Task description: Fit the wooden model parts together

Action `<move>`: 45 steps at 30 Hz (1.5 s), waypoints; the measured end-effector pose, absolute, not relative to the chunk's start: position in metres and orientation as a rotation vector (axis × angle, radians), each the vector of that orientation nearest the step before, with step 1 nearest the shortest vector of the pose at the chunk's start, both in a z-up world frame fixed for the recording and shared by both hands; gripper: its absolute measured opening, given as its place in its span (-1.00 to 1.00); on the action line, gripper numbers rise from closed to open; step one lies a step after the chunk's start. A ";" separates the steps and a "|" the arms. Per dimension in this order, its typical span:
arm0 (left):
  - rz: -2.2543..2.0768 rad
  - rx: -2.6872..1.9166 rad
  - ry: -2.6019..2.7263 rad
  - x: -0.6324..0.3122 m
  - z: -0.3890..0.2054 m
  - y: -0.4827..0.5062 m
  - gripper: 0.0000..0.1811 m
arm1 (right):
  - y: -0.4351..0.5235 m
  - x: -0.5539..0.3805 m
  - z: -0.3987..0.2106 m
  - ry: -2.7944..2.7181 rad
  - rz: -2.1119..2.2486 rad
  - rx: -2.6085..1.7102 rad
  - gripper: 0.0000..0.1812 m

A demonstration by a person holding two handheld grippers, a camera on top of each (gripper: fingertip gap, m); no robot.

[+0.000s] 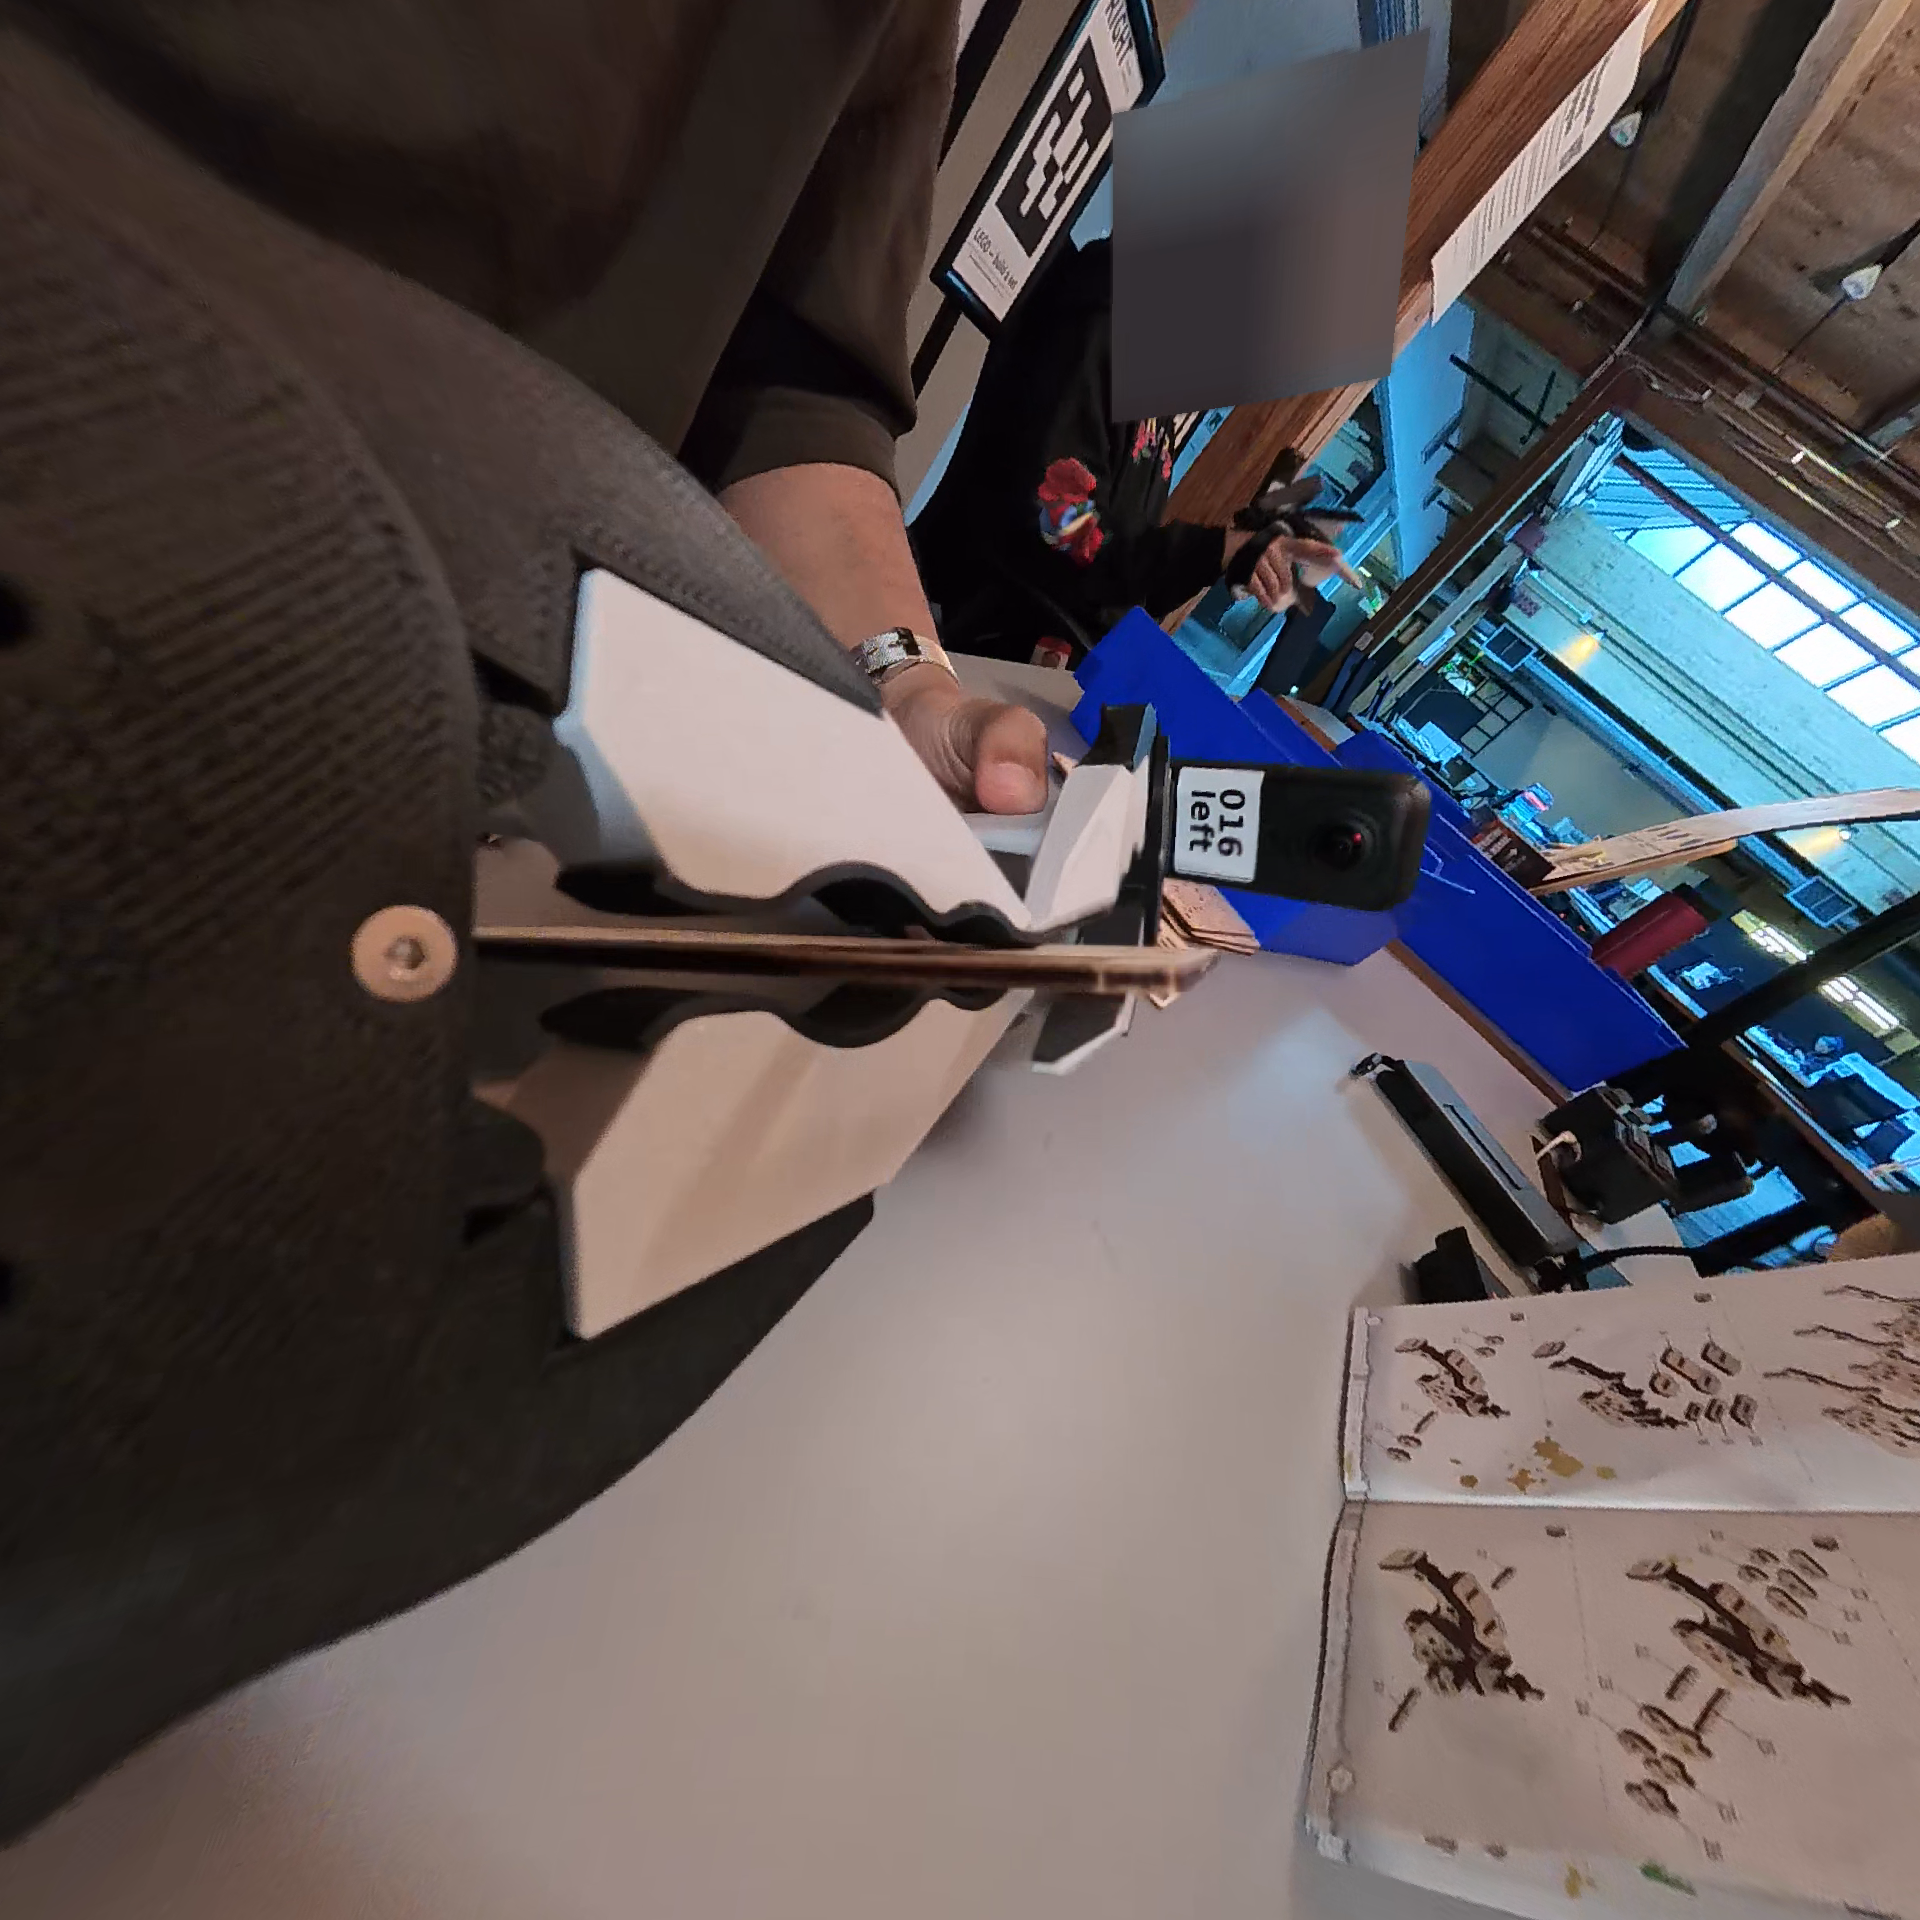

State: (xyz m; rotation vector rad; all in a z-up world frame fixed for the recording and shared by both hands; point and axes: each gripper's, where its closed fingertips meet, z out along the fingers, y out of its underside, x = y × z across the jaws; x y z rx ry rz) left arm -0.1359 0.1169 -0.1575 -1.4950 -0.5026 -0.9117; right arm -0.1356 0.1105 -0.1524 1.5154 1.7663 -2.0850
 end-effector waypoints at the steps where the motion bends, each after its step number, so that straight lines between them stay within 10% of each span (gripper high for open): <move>1: -0.892 -1.495 -0.499 -0.137 -0.157 0.116 -0.76 | 0.109 -0.135 -0.153 1.785 -2.075 1.512 -1.00; 45: -0.848 -1.439 -0.587 -0.141 -0.155 0.114 -0.89 | 0.112 -0.143 -0.146 2.280 -2.031 1.728 -0.98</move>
